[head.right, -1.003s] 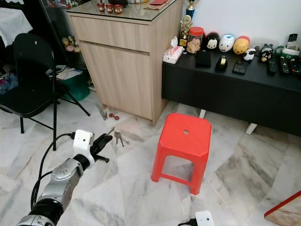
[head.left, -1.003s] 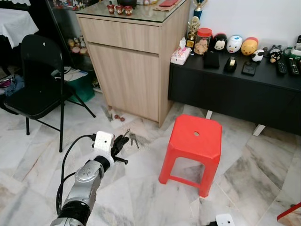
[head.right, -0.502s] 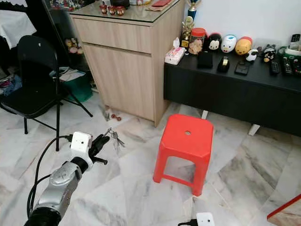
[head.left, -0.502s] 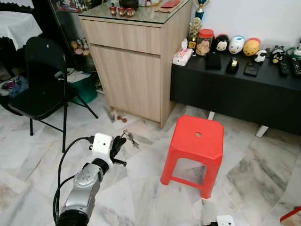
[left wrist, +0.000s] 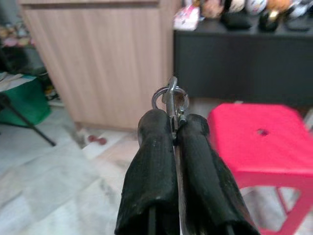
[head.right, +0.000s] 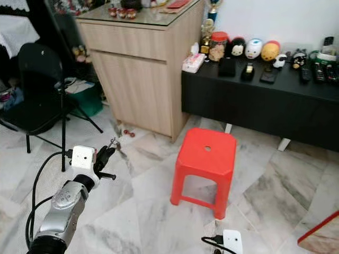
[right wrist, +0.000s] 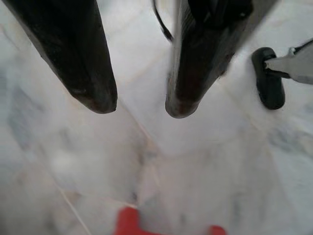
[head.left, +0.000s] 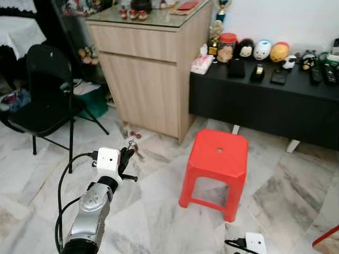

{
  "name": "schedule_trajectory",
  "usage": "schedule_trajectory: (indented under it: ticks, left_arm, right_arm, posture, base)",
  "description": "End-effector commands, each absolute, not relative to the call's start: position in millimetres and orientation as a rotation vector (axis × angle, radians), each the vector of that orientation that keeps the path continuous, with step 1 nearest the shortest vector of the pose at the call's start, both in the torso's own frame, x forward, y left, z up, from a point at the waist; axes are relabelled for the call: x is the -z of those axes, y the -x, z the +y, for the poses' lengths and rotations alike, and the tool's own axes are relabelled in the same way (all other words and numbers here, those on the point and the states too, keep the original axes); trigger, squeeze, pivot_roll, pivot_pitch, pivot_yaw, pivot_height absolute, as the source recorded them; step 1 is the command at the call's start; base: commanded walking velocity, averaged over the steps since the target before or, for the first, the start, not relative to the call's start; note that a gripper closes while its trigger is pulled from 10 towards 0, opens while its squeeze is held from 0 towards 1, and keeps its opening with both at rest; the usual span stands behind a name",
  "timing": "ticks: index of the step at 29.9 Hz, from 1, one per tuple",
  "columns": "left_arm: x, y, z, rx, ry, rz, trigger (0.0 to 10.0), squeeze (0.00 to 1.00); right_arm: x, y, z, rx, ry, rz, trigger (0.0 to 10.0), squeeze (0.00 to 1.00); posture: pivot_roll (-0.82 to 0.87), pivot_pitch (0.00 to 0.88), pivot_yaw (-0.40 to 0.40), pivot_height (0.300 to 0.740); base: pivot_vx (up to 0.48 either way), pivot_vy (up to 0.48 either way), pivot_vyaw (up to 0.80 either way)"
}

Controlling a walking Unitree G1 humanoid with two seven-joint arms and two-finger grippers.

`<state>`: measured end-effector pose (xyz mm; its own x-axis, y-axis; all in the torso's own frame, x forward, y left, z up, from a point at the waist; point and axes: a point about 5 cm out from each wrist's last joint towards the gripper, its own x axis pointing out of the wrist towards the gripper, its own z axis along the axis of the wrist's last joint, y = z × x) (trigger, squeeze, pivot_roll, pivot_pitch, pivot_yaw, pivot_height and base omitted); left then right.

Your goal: Hang keys on a hook

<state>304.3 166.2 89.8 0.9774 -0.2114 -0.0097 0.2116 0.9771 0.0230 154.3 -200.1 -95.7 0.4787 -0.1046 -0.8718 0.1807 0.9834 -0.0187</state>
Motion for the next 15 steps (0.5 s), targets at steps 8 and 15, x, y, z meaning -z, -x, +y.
schedule_trajectory:
  ticks: [8,15]
  left_arm:
    - [-93.7,-305.1,172.1,0.205,-0.037,0.004,10.0,0.00]
    - [-99.6,-309.1,173.3,0.203,-0.035,-0.011,10.0,0.00]
  right_arm:
    - [97.3,-154.9,-194.1,0.272,-0.218,1.106,10.0,0.00]
    - [100.0,-146.6,-196.7,0.281,-0.233,1.117,10.0,0.00]
  posture:
    - [0.03,0.066,0.047,0.740]
    - [0.03,0.069,0.053,0.740]
  base:
    - [0.000,-0.300,-0.43]
    - [0.000,-0.304,-0.68]
